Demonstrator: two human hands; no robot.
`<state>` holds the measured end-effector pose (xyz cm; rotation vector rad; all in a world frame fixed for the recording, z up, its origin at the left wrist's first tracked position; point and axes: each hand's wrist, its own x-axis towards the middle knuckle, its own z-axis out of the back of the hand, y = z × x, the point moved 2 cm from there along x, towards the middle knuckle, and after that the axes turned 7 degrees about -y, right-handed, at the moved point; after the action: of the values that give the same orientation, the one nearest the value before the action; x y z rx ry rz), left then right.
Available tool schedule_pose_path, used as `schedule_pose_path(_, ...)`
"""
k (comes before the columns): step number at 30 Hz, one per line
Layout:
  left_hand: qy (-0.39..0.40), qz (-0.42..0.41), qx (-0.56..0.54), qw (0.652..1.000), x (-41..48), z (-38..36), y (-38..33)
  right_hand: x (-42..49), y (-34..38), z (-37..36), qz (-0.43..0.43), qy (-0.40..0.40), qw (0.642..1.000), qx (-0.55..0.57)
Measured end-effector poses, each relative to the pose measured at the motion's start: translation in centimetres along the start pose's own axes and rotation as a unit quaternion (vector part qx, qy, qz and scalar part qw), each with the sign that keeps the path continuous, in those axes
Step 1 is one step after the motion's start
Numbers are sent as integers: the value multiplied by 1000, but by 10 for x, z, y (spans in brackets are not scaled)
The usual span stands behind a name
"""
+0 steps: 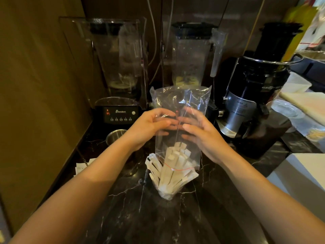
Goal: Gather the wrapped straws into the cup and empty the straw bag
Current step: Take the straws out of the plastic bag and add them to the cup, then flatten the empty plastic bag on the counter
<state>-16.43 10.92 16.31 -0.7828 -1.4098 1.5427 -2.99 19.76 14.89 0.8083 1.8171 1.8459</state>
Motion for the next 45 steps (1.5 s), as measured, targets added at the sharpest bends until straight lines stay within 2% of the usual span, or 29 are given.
schedule_pose_path(11, -63, -81, -29, 994, 30, -22, -67, 3, 51, 32, 72, -80, 994, 0)
schedule_pose_path(15, -79, -94, -47, 991, 39, -43, -83, -6, 54, 58, 68, -131, 988, -43)
schedule_pose_path(21, -83, -52, -87, 991, 48, -82, -74, -28, 39, 91, 39, -223, 972, -63)
schedule_pose_path(28, -80, 60, -128, 987, 42, -130, -37, -54, 12, 129, -42, -287, 957, -27)
schedule_pose_path(31, -117, 89, -97, 984, 40, -151, -18, -67, -3, 142, -77, -298, 951, -36)
schedule_pose_path(35, -149, 82, -46, 984, 31, -181, 16, -75, -36, 161, -112, -332, 931, -100)
schedule_pose_path(37, -140, 80, 5, 987, 22, -196, 38, -78, -54, 168, -126, -340, 922, -137)
schedule_pose_path(41, -117, 118, 80, 983, 6, -210, 85, -89, -89, 176, -156, -309, 919, -188)
schedule_pose_path(45, -88, 156, 154, 972, -2, -207, 122, -94, -125, 179, -235, -276, 912, -192)
